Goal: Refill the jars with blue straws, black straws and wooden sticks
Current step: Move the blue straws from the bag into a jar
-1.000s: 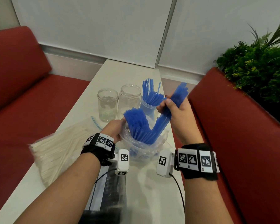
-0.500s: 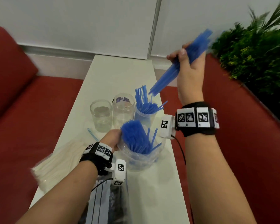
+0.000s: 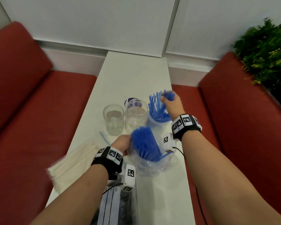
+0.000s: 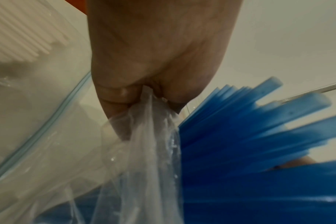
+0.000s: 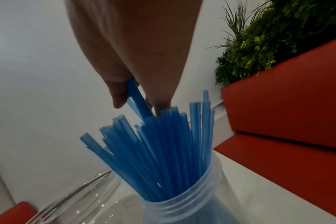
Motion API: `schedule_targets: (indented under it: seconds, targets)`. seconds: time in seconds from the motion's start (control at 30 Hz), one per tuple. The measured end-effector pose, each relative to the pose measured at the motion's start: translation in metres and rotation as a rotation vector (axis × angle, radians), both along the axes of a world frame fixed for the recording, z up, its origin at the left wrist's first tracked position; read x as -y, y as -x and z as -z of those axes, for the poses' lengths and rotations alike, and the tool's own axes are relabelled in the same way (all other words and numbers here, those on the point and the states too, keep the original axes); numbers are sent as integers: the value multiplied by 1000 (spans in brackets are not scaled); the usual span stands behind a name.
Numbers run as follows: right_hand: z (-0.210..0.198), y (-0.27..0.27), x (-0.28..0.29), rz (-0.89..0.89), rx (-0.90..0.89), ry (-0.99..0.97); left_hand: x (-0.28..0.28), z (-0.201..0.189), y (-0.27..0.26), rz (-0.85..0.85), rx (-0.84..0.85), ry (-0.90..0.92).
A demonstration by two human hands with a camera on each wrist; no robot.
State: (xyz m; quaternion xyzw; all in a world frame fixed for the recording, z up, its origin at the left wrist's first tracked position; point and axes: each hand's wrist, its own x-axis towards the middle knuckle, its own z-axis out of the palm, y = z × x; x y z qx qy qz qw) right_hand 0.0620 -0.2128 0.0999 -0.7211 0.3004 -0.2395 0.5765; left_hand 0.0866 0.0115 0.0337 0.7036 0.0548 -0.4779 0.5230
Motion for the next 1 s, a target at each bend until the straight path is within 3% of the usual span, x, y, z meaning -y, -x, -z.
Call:
schedule_targets:
  seconds: [0.2,0.43,0.53,0.6,0.7,0.77,0.83,0.93,1.0]
  targets:
    - [-16,4,-13,150,81,221,-2,-6,-6,8,14,-45]
    - [13,9,-20,-74,-383,524,0,-4,-3,42,15,-28]
    - [5,10,-14,132,-434,789,-2,-3,-3,51,32,-46]
    - [8,14,-19,262,-486,775,-3,-3,-3,50,24,-32]
    - [28,22,-36,135,-681,569,-4,-4,-1,48,20,-37]
    - [32,24,-40,21,-594,479,-5,-6,1,37,21,-36]
    - [25,28,-35,9,-358,428,-4,-7,2,35,16,-28]
    - [16,48,-31,122,-42,363,-3,-7,5,14,-3,-28]
    - [15,68,-32,231,30,289,-4,-6,5,-6,-7,-38]
